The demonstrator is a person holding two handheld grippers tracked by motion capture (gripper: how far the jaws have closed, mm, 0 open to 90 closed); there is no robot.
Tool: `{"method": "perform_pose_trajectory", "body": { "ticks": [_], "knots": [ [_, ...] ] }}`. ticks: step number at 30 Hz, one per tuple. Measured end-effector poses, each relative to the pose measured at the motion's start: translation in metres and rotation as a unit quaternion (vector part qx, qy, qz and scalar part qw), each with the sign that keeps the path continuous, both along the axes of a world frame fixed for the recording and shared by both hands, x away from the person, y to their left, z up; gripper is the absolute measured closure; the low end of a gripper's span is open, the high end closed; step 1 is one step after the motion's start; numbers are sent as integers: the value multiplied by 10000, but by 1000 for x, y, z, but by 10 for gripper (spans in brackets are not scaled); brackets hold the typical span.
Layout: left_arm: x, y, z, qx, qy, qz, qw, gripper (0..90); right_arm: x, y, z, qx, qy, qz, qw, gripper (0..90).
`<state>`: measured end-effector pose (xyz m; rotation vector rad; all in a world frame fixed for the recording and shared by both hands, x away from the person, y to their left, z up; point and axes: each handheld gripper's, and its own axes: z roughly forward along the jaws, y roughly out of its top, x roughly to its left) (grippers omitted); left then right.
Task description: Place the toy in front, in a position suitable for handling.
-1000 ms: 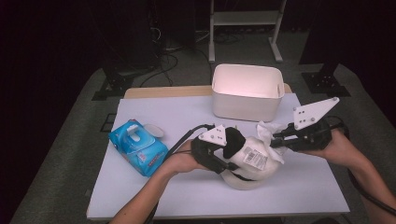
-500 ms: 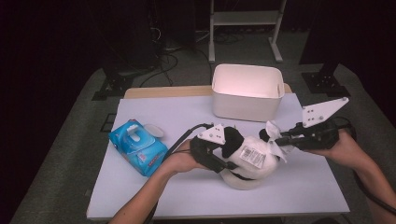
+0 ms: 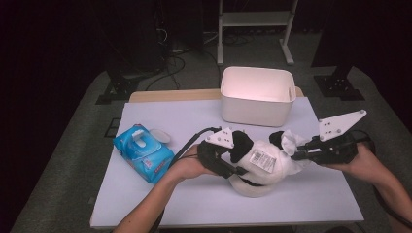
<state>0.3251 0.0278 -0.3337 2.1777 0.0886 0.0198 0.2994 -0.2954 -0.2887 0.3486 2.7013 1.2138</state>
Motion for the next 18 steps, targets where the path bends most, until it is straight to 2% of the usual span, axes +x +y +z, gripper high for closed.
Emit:
{"method": "perform_pose_trajectory", "body": {
  "ticks": [4,9,12,18],
  "knots": [
    [-1,-5,2,62,-46,-24,10000,369,-1,7,6,44,-63,122,9999,815],
    [-2,-12,5,147,-100,-70,9998,366,-1,31,19,82,-243,383,9989,815],
    [-3,-11,5,175,-114,-79,9997,364,1,42,23,145,-258,497,9983,815],
    [-5,-10,3,106,-123,-101,9998,362,1,41,20,153,-198,521,9983,815]
  ]
}}
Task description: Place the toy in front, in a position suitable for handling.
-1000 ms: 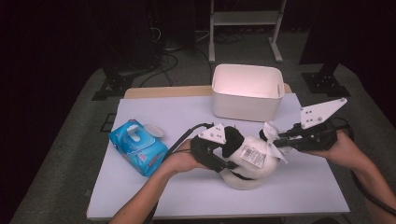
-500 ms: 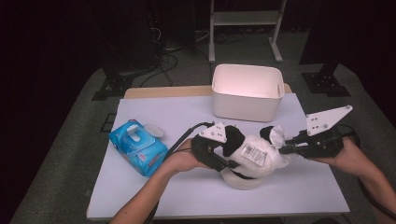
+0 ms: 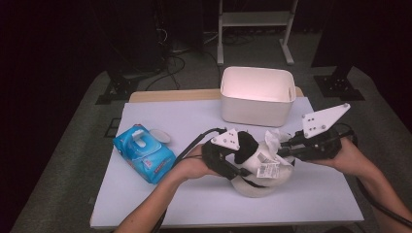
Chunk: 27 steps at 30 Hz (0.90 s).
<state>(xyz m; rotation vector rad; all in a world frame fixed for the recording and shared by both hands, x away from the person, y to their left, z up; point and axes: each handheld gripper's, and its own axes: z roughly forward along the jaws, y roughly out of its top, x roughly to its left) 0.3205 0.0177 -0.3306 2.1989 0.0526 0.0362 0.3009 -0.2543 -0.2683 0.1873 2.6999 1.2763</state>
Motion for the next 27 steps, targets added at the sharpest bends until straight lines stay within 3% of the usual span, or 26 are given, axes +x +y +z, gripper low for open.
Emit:
{"method": "perform_pose_trajectory", "body": {
  "ticks": [9,15,21,27],
  "knots": [
    [1,-2,0,-15,28,11,10000,362,0,-37,-15,41,232,-419,9988,816],
    [3,1,-1,-48,96,-10,9999,363,1,-55,-24,-50,261,-729,9970,812],
    [3,-1,0,-26,98,7,9999,363,2,-46,-19,-25,190,-613,9979,813],
    [1,-6,2,25,8,-49,10000,363,2,-21,-6,-11,88,-263,9996,813]
  ]
}}
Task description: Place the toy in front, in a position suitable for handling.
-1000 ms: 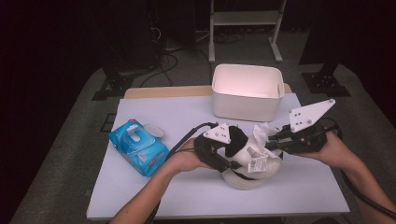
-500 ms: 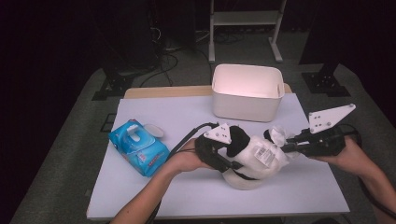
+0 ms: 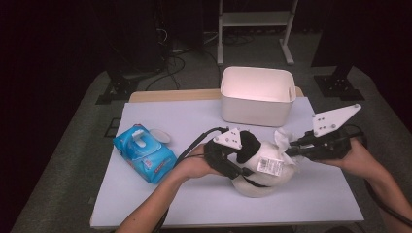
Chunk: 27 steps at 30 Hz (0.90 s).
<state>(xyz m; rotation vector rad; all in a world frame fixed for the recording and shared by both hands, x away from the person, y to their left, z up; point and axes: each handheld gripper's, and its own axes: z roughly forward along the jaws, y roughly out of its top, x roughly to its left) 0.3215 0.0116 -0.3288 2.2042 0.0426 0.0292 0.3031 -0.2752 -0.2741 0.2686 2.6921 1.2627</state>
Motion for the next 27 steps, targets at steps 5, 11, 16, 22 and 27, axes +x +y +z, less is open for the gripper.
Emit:
{"method": "perform_pose_trajectory", "body": {
  "ticks": [5,11,16,22,27],
  "knots": [
    [-3,-6,2,52,-53,-46,10000,361,1,28,14,-94,-159,278,9994,813],
    [-5,-7,0,38,-55,-70,10000,355,-3,46,15,-207,-229,486,9983,816],
    [-6,-10,0,-2,-62,-112,9999,355,-5,31,10,-101,-76,381,9992,819],
    [-6,-16,1,10,-106,-137,9998,356,-8,13,6,-48,-47,239,9997,818],
    [-7,-17,9,49,-166,-112,9998,372,-10,-2,5,36,-5,93,9999,818]
  ]
}}
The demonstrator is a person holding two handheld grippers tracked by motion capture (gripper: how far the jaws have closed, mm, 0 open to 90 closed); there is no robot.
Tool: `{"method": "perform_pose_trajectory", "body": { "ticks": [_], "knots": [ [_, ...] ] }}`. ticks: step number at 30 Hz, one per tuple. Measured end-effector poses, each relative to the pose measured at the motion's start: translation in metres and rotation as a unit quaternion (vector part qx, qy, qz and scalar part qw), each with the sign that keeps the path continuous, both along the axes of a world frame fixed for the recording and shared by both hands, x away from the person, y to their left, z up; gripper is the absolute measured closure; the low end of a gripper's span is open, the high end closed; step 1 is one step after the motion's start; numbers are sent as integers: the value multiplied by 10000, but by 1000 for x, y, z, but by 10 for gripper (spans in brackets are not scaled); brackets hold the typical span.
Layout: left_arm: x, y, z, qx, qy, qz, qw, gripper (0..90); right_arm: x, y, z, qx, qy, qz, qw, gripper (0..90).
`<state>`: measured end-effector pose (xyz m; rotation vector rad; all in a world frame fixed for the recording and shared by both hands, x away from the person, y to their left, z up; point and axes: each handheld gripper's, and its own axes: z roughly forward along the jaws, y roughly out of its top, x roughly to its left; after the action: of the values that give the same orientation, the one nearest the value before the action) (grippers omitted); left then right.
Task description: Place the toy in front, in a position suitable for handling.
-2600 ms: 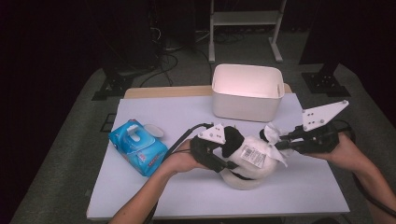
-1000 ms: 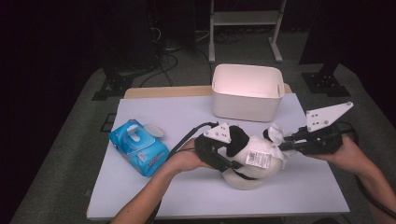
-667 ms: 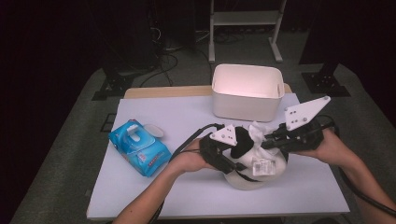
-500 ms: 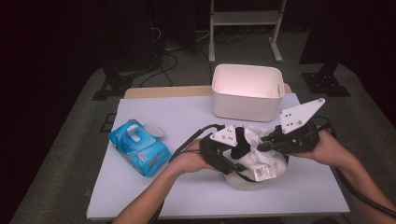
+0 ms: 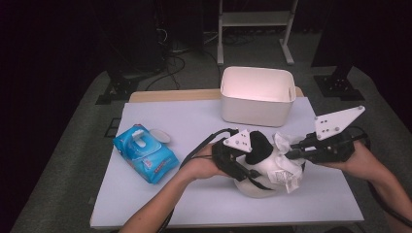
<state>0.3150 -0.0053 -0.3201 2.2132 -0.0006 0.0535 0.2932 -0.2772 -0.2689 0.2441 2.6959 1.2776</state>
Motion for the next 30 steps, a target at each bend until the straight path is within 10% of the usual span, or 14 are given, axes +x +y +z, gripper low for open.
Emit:
{"method": "perform_pose_trajectory", "body": {
  "ticks": [11,18,30],
  "knots": [
    [0,2,19,134,-180,269,9994,395,-5,7,15,160,-136,179,9996,818],
    [6,16,6,0,23,439,9990,402,-1,2,-5,-398,-17,-108,9991,818],
    [6,14,2,16,33,396,9992,402,2,19,3,-179,-86,154,9997,812]
  ]
}}
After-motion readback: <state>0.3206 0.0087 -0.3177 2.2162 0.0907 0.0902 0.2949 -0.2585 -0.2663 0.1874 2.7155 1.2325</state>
